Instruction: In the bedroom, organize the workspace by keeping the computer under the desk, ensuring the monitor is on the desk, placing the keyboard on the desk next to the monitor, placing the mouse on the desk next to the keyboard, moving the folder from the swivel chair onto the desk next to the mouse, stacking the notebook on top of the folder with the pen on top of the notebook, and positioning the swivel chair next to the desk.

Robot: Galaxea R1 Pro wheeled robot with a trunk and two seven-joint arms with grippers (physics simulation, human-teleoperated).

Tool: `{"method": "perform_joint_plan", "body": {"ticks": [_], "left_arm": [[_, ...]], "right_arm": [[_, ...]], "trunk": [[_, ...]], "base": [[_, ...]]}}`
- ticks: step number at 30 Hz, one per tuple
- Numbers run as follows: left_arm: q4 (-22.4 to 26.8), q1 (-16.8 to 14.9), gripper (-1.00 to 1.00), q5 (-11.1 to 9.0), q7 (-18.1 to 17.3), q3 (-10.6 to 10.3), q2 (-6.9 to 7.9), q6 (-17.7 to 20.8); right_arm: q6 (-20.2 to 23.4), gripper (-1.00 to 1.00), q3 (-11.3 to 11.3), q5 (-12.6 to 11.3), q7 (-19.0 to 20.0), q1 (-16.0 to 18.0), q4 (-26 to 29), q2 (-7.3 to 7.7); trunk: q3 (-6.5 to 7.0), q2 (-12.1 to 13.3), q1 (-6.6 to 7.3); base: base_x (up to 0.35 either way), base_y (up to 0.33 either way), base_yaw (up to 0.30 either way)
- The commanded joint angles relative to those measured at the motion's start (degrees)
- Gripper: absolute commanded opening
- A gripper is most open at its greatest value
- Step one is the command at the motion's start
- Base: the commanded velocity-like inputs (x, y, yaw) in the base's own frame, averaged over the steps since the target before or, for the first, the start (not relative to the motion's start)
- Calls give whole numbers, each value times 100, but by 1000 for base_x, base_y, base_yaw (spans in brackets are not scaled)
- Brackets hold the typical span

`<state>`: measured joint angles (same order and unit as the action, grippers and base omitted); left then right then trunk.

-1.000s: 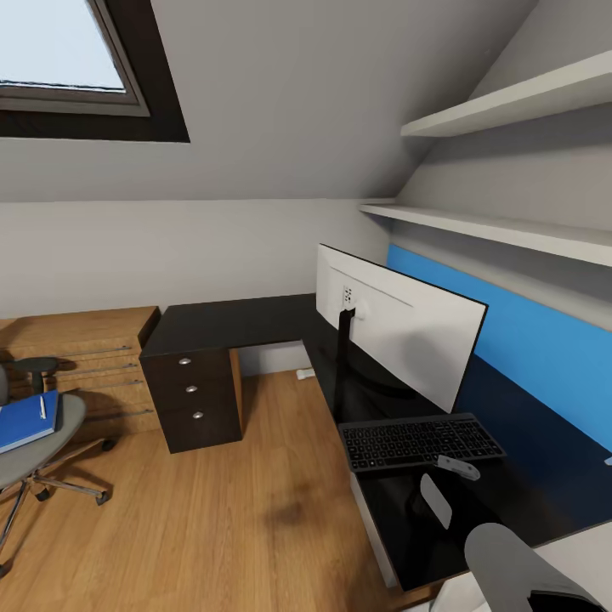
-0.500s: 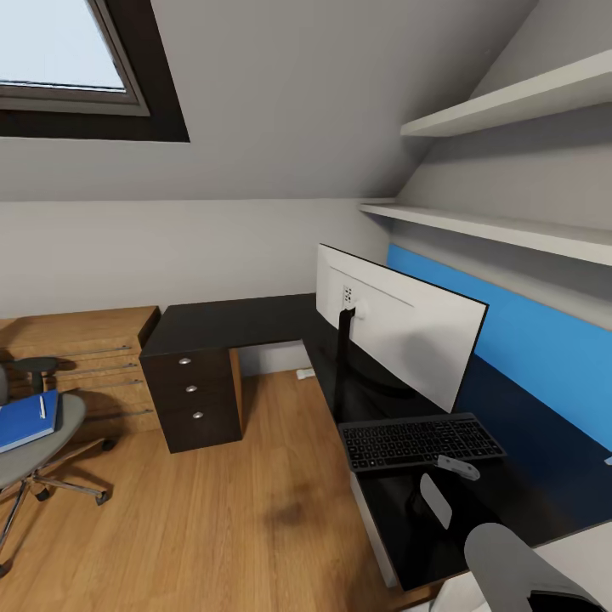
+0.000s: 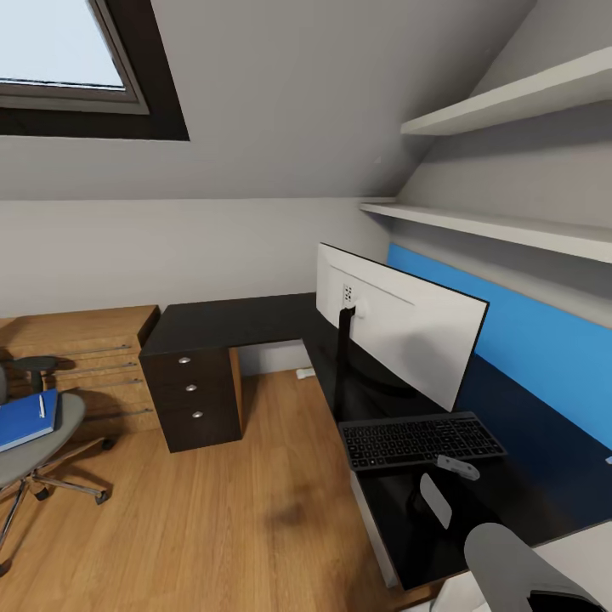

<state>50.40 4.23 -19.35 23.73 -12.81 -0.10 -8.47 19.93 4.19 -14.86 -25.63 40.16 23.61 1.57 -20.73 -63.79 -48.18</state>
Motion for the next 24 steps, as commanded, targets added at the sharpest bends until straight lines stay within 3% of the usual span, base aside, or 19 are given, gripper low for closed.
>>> {"method": "perform_joint_plan", "body": {"ticks": [1,6,24], "left_arm": [[5,-1,100,-60,25,-20,3,-32],[5,-1,100,-59,26,-20,2,-32],[5,-1,100,-60,18,-20,1,-32]], "right_arm": [[19,100,-6,-52,-30,1,12,1],[19,100,-6,-52,-30,1,12,1],[19,100,-6,-52,-30,1,8,1]], "trunk": [[-23,-44,-23],[-113,-245,-132],[-113,-245,-132]], "base": [[0,0,0],[0,0,0],[0,0,0]]}}
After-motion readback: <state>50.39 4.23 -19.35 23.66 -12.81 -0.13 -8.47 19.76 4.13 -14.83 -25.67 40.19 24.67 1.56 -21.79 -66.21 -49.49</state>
